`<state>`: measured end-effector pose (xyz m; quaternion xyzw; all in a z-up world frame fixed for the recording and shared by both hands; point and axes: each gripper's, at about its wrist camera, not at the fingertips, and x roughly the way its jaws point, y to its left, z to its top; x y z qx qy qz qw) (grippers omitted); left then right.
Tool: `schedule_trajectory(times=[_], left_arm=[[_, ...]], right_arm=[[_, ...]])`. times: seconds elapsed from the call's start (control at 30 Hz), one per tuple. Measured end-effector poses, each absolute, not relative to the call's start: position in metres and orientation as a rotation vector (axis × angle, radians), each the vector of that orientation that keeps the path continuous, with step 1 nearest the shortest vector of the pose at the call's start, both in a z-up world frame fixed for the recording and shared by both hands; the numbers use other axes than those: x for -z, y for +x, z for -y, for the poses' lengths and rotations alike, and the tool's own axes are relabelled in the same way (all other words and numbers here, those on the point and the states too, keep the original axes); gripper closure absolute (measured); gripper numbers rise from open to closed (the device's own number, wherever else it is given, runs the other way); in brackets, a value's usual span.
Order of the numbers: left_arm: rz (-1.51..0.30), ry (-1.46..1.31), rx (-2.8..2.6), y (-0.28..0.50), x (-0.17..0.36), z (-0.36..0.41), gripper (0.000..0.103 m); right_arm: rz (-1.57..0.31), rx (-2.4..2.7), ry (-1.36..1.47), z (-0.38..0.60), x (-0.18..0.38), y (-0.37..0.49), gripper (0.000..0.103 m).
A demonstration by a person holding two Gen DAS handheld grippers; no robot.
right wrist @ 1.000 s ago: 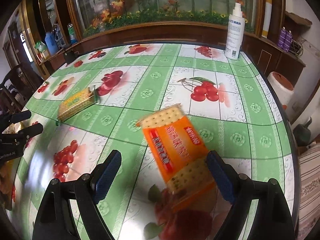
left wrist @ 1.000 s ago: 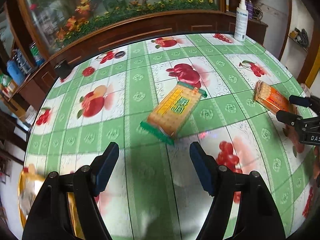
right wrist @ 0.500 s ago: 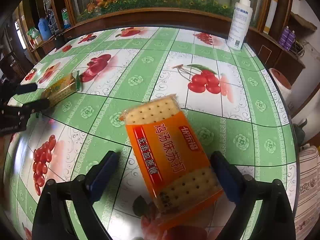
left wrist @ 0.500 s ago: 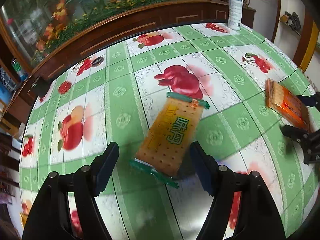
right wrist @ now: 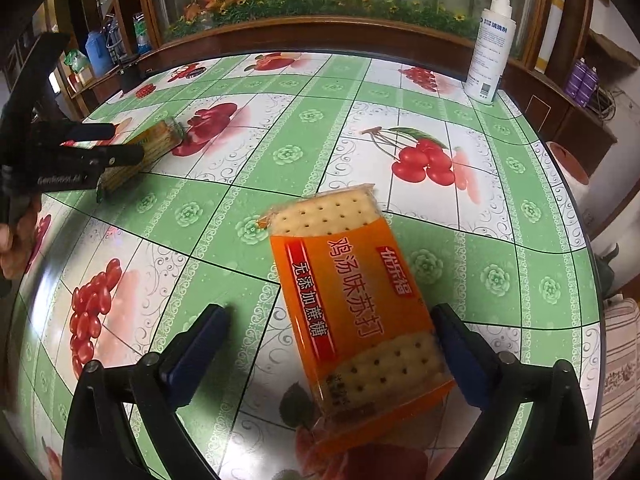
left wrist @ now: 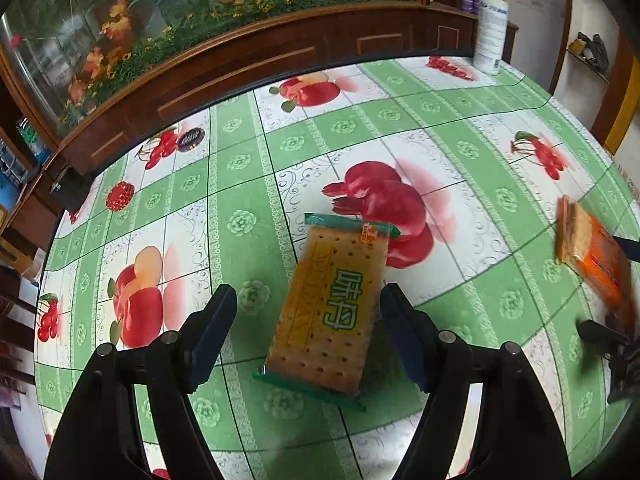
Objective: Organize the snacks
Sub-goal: 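Grasp the orange cracker pack with the right gripper while the left grasps the yellow WEIDAN pack, then lift and carry both held cracker packs over the tray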
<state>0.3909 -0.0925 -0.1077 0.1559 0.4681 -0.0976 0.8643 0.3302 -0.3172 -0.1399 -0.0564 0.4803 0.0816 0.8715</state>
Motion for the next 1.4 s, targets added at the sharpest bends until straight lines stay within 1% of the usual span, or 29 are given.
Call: schedule_trajectory(times=[0.1,0.13,0.27,0.33,0.4,0.43,0.47,0.5,0.53,0.57,0.6,0.63,0.83,1.0,1.23,1.4], left_arm=[[-0.992,0.317,0.207,0.394,0.117,0.091,0.026],[-0.990,0.312,0.202,0.394,0.117,0.090,0.019],[-1.018,0.225,0.217,0.399,0.120,0.078,0.017],[-1.048,0.135,0.234,0.403,0.123,0.068,0.017],[-1.040,0.142,0.222,0.399,0.123,0.068,0.017],[-1.040,0.142,0.225,0.397,0.123,0.069,0.019],[-1.039,0.139,0.230,0.395,0.123,0.070,0.026],[-1.036,0.137,0.238,0.392,0.121,0.072,0.032],[-1.035,0.134,0.243,0.390,0.120,0.073,0.047],[-1.037,0.135,0.247,0.386,0.118,0.075,0.053],[-1.042,0.140,0.246,0.382,0.118,0.077,0.055],[-1.044,0.144,0.249,0.379,0.117,0.078,0.056],[-1.037,0.135,0.247,0.345,0.115,0.081,0.056],[-1.013,0.083,0.235,0.308,0.115,0.069,0.057],[-0.980,-0.031,0.243,0.242,0.109,0.042,0.057],[-0.946,-0.034,0.240,0.201,0.100,0.036,0.057]], right_arm=[[-1.003,-0.167,-0.116,0.316,0.140,0.329,0.000],[-1.003,-0.168,-0.115,0.316,0.140,0.329,0.000],[-1.005,-0.166,-0.116,0.316,0.140,0.330,0.000],[-1.007,-0.164,-0.115,0.316,0.140,0.330,0.000],[-1.012,-0.162,-0.114,0.316,0.140,0.330,0.000],[-1.013,-0.160,-0.114,0.316,0.140,0.330,0.000],[-1.013,-0.158,-0.113,0.316,0.140,0.330,0.001],[-1.011,-0.156,-0.111,0.316,0.140,0.330,0.003],[-1.005,-0.153,-0.110,0.316,0.139,0.329,0.007],[-0.992,-0.150,-0.104,0.317,0.137,0.327,0.021],[-0.981,-0.146,-0.096,0.318,0.135,0.325,0.039],[-0.977,-0.139,-0.083,0.320,0.132,0.325,0.043],[-0.979,-0.166,0.017,0.328,0.128,0.318,0.044],[-0.970,-0.197,0.091,0.327,0.127,0.299,0.044],[-0.945,-0.276,0.188,0.311,0.123,0.255,0.044],[-0.923,-0.335,0.252,0.297,0.120,0.220,0.045]])
